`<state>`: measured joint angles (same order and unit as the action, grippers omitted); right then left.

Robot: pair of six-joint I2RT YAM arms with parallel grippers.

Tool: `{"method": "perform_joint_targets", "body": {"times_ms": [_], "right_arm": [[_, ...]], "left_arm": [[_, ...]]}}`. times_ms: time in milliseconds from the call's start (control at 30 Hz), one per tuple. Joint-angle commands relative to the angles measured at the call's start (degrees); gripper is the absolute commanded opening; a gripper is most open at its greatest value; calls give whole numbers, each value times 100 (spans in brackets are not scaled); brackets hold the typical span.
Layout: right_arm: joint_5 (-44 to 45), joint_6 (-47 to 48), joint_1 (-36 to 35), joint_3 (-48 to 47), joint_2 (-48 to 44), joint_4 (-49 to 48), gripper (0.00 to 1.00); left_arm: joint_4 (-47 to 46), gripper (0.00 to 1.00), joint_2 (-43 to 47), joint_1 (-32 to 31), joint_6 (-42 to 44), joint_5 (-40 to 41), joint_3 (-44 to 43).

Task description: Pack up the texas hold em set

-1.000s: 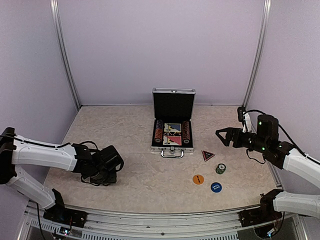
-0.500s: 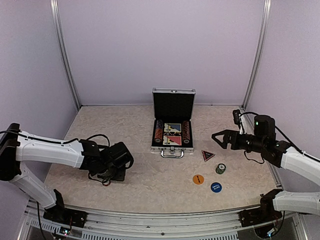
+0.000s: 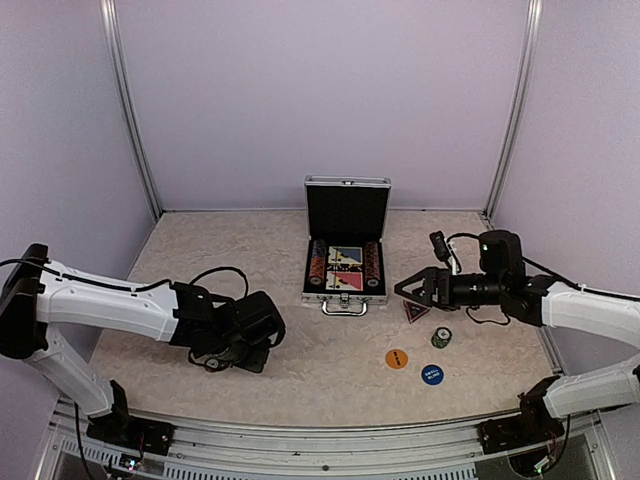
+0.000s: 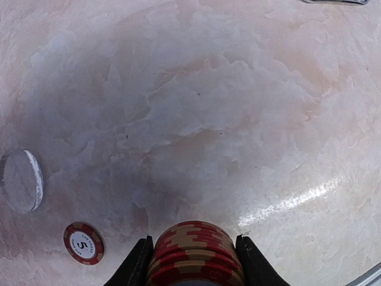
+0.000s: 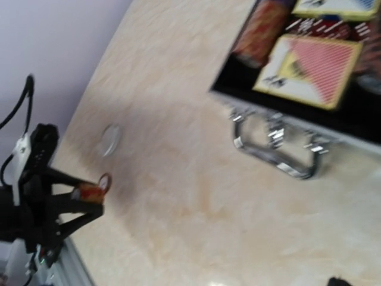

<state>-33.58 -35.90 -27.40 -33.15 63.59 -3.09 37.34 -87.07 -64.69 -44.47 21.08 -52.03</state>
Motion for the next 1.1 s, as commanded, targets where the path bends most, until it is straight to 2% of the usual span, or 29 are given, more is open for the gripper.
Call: {"method": "perform_joint_targets", "body": {"times_ms": [0,533,1067], "right_arm": [[-279,-273,-390,-295,453,-331,99],[-495,-738,-1829,-977,2292,-1307,98],[-1159,-1575,-2350,-1331,3525,-2582,99]], "left_arm": [[-143,0,-94,-231,331,-7,-297],[-249,0,-101,-857,629,-206,-669],[-139,0,-204,-1306,672,-298,-1006]]}}
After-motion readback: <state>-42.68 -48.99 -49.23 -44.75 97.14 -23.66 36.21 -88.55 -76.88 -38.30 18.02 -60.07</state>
